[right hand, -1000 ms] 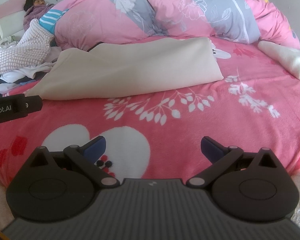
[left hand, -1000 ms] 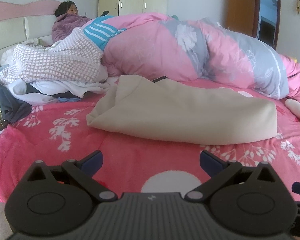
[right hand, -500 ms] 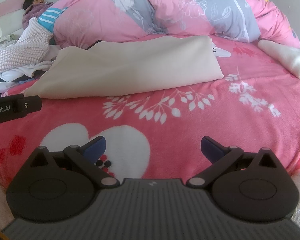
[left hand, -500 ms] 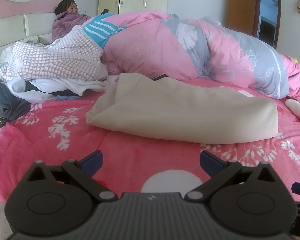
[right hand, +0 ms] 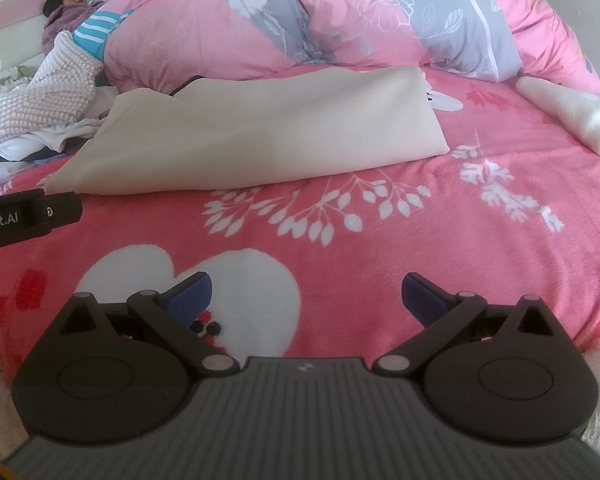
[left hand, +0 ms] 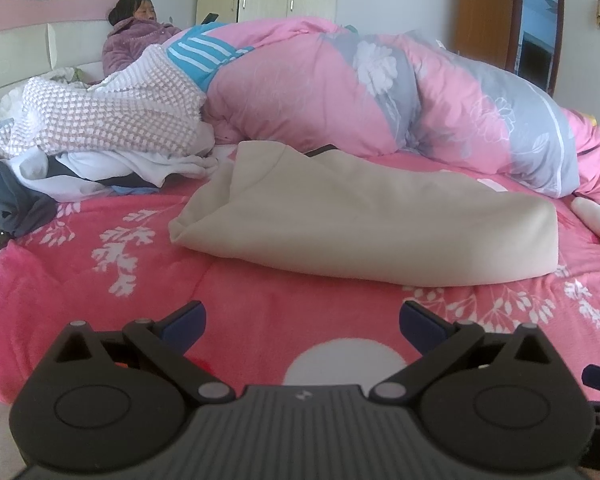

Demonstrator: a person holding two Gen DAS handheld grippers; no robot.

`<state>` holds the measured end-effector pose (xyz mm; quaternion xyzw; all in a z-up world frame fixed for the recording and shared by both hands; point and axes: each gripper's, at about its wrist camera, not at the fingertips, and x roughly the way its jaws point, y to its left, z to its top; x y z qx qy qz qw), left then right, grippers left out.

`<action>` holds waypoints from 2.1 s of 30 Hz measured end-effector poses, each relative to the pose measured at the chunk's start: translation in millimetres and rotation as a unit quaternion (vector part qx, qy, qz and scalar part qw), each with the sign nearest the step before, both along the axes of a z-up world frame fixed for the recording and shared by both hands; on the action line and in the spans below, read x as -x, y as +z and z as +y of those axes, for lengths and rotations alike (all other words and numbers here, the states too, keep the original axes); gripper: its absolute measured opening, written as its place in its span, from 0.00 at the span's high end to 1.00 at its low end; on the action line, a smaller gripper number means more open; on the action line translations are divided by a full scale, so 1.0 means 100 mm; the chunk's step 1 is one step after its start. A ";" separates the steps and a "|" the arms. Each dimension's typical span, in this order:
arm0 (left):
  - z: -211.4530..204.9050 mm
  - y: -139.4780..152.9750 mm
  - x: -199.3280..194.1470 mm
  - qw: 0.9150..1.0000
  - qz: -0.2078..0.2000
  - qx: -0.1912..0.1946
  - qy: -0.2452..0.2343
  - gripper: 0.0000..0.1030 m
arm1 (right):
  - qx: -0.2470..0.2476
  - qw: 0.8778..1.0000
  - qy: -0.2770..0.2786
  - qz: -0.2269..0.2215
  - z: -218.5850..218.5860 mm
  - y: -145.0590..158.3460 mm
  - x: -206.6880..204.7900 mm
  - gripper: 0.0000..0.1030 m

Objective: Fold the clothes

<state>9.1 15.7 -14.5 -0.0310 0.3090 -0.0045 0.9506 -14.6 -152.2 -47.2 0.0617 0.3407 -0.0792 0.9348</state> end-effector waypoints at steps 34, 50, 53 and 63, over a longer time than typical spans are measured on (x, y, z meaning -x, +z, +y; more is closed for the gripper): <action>0.30 -0.02 -1.54 0.997 -0.064 0.001 -0.047 0.00 | 0.034 0.987 0.053 -0.150 -0.74 0.35 -0.77 0.01; 0.66 -0.55 -1.96 0.994 0.026 0.073 -0.077 0.23 | -0.026 0.991 0.052 -0.123 -0.91 0.38 -2.06 0.01; 0.64 -0.57 -1.93 0.993 0.033 0.077 -0.083 0.26 | -0.069 0.991 0.057 -0.098 -0.88 0.32 -2.16 0.01; 0.46 -0.60 -1.53 0.976 0.015 0.062 -0.207 0.25 | -0.107 0.981 0.149 -0.068 -0.44 0.29 -2.02 0.03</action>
